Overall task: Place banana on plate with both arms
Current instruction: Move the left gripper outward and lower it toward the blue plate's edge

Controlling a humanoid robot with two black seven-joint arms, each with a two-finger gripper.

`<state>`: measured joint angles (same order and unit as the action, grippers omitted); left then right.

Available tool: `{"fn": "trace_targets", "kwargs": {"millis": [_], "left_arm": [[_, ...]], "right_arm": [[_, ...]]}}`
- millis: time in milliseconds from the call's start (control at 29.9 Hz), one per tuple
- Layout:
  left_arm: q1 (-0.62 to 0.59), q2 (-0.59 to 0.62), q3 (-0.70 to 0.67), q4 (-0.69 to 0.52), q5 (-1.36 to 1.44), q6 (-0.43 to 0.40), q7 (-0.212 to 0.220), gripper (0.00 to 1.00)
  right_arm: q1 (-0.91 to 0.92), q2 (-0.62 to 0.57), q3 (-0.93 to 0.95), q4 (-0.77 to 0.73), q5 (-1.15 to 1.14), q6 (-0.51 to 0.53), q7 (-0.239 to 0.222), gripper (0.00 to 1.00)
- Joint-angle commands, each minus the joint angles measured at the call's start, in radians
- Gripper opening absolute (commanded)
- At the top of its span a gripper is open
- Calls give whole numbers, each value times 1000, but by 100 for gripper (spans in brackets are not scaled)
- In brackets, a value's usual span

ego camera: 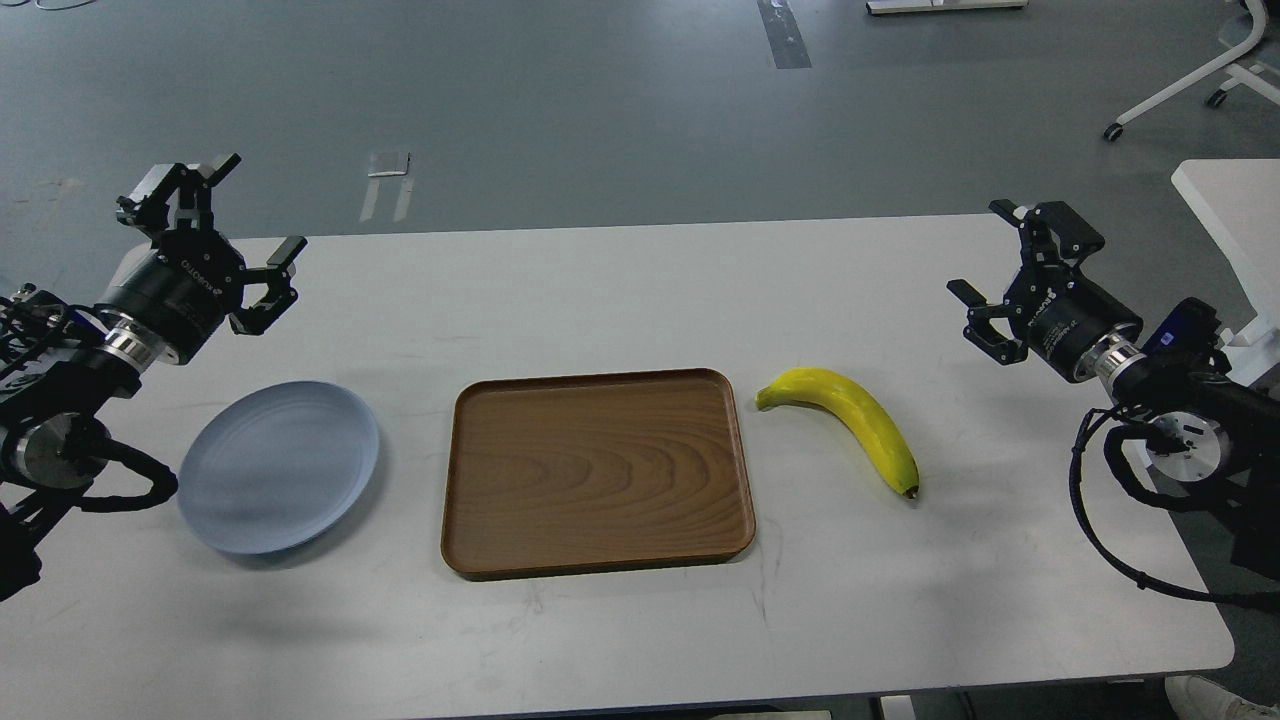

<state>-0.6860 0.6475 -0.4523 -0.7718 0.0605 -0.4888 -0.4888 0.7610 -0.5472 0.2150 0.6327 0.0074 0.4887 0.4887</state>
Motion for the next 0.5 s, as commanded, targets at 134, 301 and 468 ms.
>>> {"fn": "trace_targets", "kwargs": {"millis": [134, 301, 468], "left_arm": [[0, -2, 1, 2, 1, 0, 0, 100], [-13, 1, 0, 55, 1, 0, 0, 100], [-18, 26, -2, 109, 13, 0, 0, 100]], "right_arm": [[3, 10, -2, -16, -1, 0, 0, 100], [9, 9, -5, -16, -3, 0, 0, 100], [14, 9, -8, -15, -3, 0, 0, 100]]}}
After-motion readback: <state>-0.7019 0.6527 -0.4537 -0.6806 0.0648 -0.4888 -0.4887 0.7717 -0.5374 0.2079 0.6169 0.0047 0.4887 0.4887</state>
